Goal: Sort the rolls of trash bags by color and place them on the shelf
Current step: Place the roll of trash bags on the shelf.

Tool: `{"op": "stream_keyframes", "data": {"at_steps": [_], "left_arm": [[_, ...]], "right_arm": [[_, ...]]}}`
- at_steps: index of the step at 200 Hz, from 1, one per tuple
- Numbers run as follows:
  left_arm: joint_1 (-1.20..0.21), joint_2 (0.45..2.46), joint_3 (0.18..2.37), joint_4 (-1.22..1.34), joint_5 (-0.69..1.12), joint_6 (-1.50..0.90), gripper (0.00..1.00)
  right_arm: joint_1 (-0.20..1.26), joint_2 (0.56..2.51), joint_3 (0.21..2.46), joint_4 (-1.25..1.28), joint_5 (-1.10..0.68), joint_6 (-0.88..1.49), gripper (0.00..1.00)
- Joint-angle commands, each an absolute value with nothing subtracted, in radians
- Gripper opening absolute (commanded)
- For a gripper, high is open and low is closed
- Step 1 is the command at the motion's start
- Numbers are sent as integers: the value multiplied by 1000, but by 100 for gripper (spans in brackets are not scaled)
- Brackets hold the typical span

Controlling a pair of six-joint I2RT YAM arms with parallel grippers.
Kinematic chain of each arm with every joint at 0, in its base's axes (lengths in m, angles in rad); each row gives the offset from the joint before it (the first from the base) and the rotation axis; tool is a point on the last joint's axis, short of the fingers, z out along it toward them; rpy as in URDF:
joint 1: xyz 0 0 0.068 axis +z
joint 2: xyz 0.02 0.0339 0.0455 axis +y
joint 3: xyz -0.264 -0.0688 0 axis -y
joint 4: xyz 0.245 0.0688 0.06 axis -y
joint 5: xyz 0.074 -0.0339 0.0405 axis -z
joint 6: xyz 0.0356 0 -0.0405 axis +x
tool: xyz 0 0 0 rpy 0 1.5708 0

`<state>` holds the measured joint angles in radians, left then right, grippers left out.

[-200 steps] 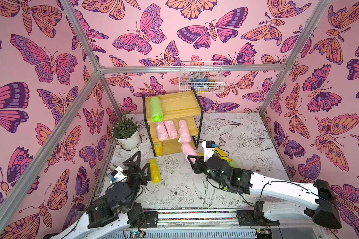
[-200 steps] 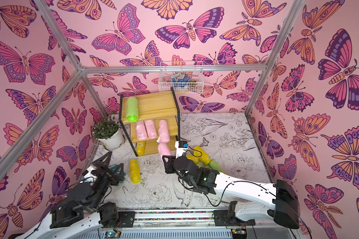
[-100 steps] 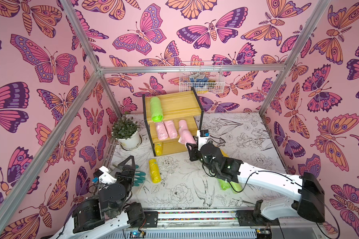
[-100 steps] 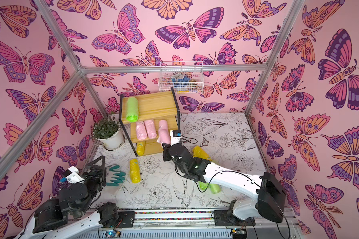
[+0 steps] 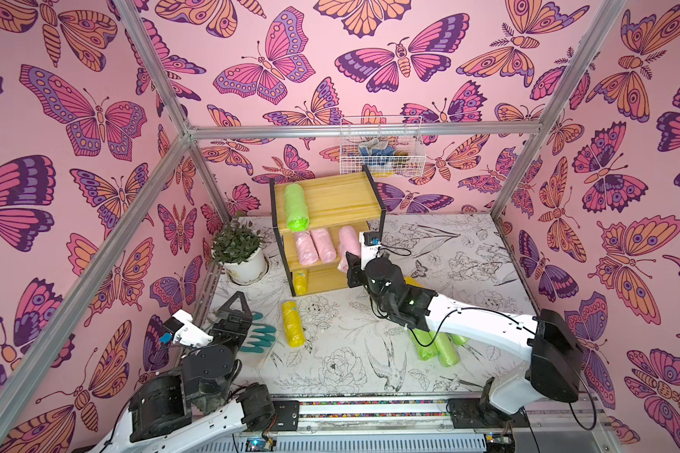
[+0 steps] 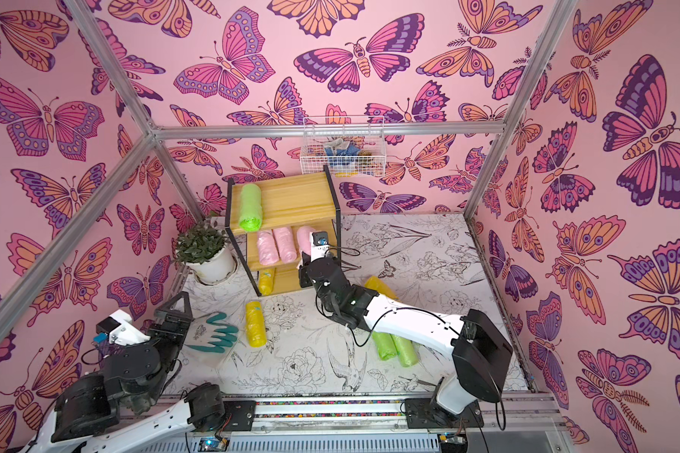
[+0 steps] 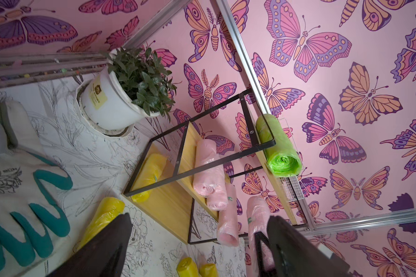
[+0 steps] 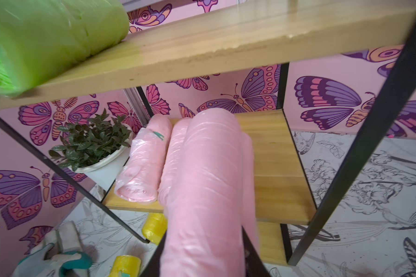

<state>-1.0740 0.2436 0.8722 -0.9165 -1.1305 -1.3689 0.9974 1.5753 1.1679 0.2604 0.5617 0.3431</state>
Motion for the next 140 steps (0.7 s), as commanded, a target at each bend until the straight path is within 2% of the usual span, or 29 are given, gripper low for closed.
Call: {"op": "stream_keyframes", "data": {"at_steps": [1, 140], "left_arm": [[-1076, 260, 885, -943, -1191, -1287, 94], [-1076, 298, 893, -934, -1227, -1214, 96]], "right_arm": [[980, 1595, 1216, 352, 605, 249, 0], [958, 1670, 1186, 382, 671, 203, 0]]}}
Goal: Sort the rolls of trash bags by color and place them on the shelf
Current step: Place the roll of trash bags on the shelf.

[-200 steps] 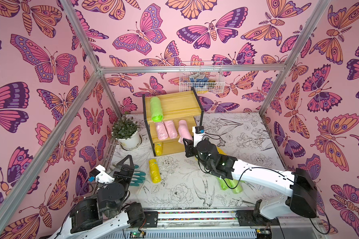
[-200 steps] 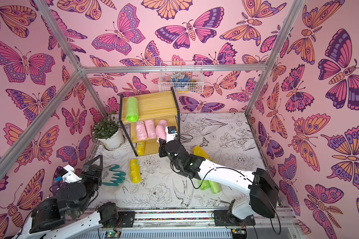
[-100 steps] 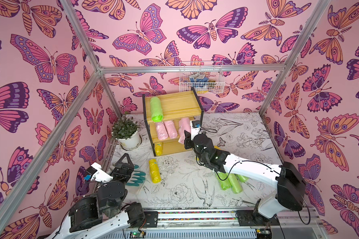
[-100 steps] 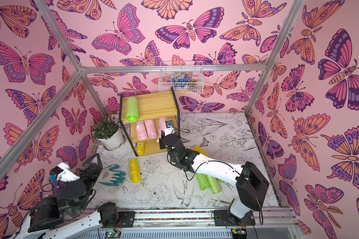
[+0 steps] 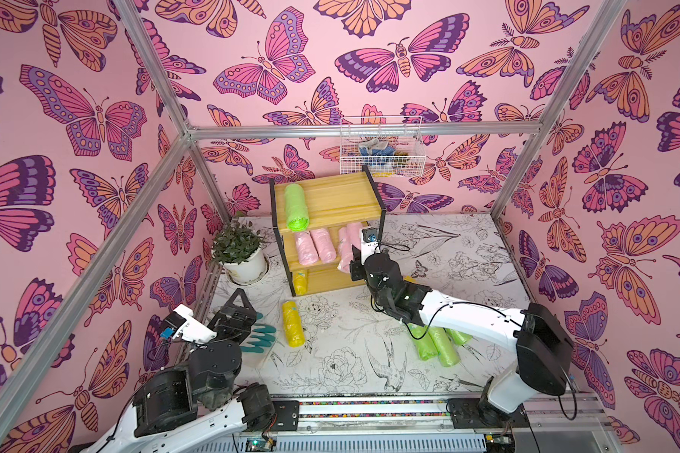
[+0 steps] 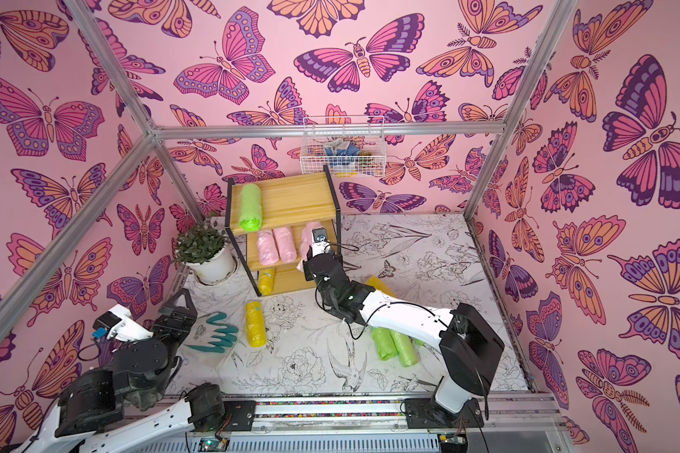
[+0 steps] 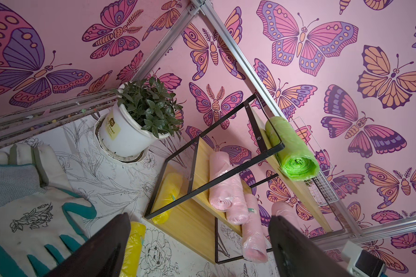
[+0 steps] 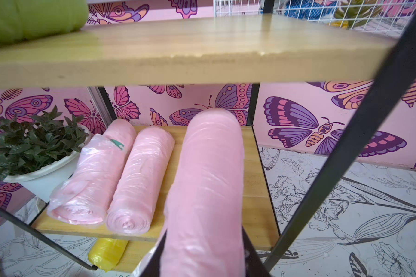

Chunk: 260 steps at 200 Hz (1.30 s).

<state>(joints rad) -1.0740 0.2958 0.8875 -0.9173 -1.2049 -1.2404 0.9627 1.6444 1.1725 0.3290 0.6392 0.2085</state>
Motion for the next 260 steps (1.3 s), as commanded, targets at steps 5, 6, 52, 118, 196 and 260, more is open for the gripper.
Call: {"op": "stream_keyframes", "data": {"at_steps": [5, 6, 52, 118, 196, 260], "left_arm": [[-1077, 296, 893, -935, -1226, -1213, 96], [-1077, 296, 893, -934, -1226, -1213, 96], [-1077, 287, 896, -934, -1225, -1200, 96], [-1076, 290, 891, -934, -1228, -1203, 96], [-1076, 299, 902, -934, -1217, -1186, 96], [-1077, 314, 900, -927, -1206, -1183, 93]], "right_arm": [[957, 1676, 1187, 383, 671, 203, 0], [957, 1677, 1188, 383, 670, 203, 0], [944, 1708, 1214, 372, 664, 215, 0], [932, 1759, 1300, 318, 646, 240, 0], [933, 1651, 1217, 299, 703, 247, 0], [920, 1650, 1211, 239, 702, 226, 0]]}}
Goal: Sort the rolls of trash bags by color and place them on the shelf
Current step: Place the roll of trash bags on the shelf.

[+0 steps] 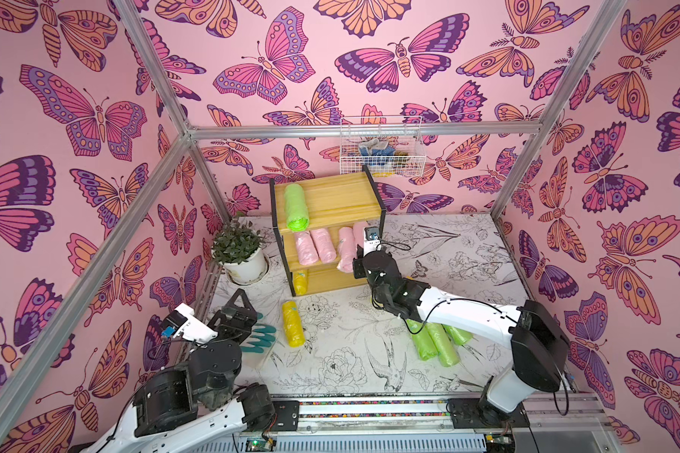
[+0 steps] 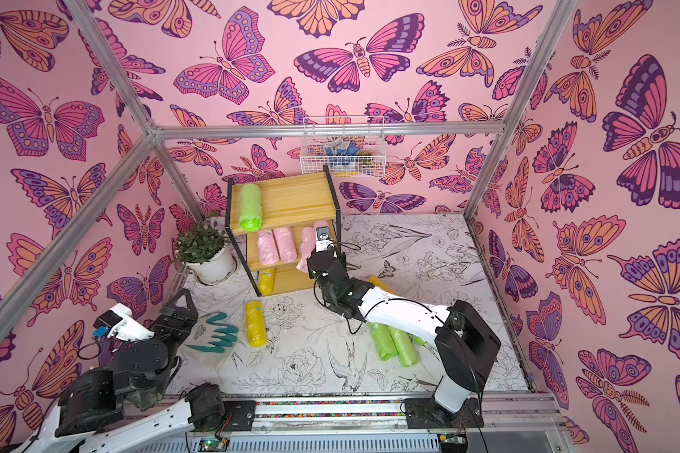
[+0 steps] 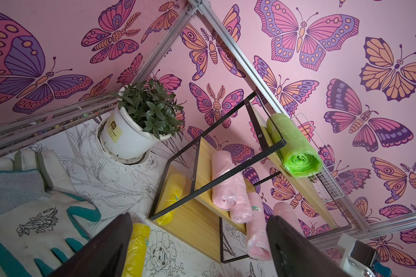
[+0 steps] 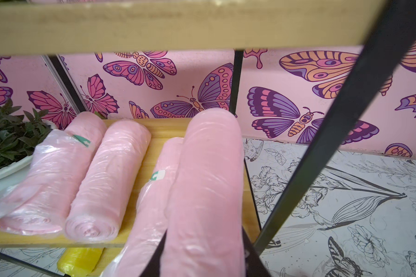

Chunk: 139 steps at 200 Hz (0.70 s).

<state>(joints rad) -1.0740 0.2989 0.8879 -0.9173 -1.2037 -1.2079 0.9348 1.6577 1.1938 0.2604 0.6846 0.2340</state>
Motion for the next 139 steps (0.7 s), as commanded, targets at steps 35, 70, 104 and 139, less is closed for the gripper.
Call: {"op": "stream_keyframes", "data": {"at_steps": [35, 70, 104, 139], "left_arm": [[-1076, 314, 907, -925, -1203, -1165, 91], [-1076, 311, 911, -922, -1209, -1154, 90], [-1076, 319, 907, -913, -1210, -1151, 90], [-1076, 321, 907, -910, -1211, -1145, 90]], "right_arm": [[897, 1701, 1270, 159, 674, 264, 0], [890, 1723, 1306, 138, 635, 281, 0], [888, 1756, 1343, 130, 595, 300, 0], [888, 1801, 1399, 117, 567, 302, 1]]}}
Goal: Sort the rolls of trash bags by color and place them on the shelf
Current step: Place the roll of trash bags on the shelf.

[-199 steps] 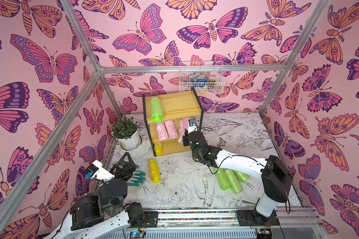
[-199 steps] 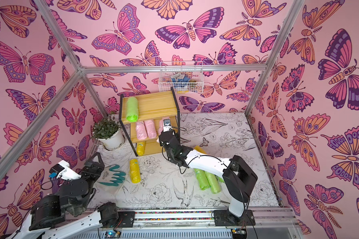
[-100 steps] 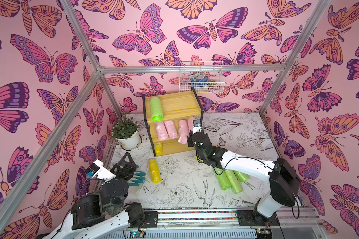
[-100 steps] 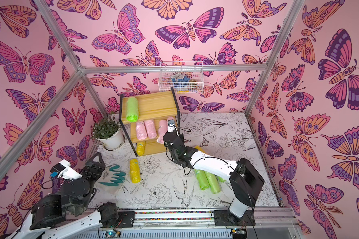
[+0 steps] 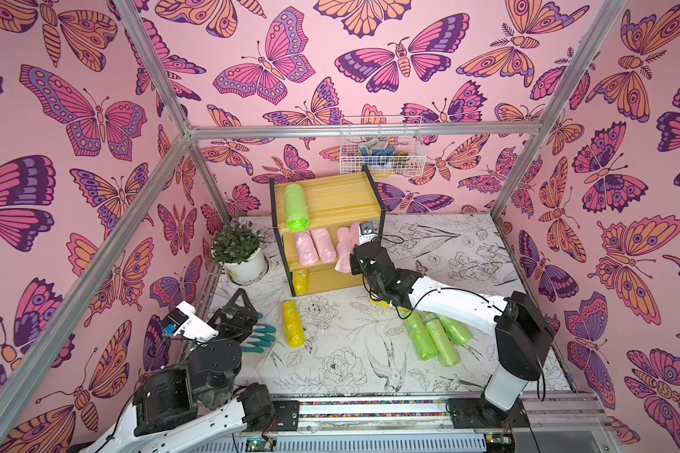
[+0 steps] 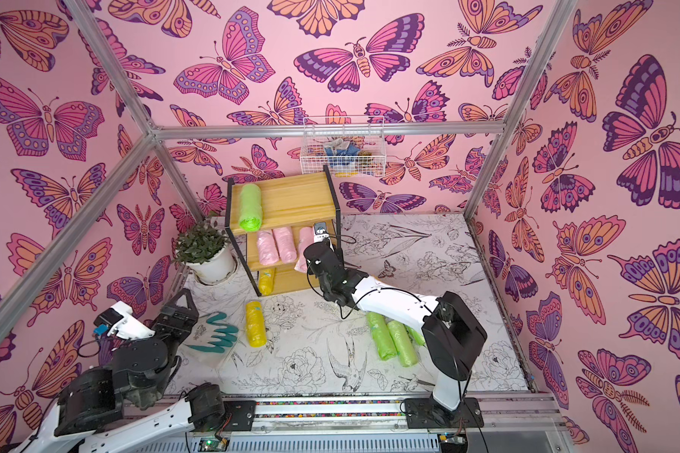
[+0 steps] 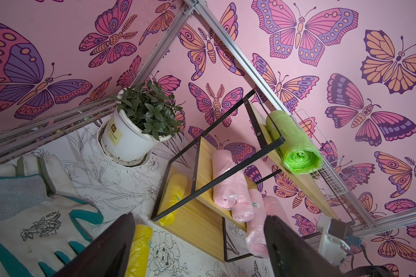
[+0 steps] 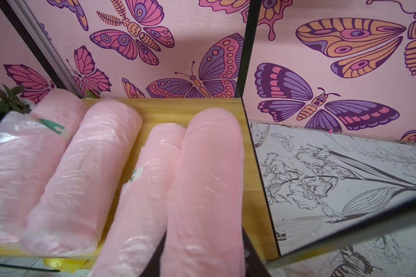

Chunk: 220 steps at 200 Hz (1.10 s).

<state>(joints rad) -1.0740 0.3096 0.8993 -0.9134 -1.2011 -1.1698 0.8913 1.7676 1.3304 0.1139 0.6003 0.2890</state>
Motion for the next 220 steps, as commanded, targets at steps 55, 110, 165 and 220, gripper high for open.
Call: {"op": "stream_keyframes", "data": {"at_steps": [55, 110, 165, 220], "left_arm": [[-1077, 295, 891, -912, -1211, -1143, 90], [-1077, 296, 887, -911, -1205, -1146, 92], [-1077, 322, 897, -913, -1176, -1137, 93], [-1076, 330, 886, -929, -1118, -1096, 93]], "right_arm": [[880, 1849, 1490, 20, 582, 311, 49], [879, 1810, 1489, -21, 619, 333, 70], [875, 1762, 1481, -78, 615, 391, 76], [873, 1716, 1433, -103, 514, 449, 77]]}}
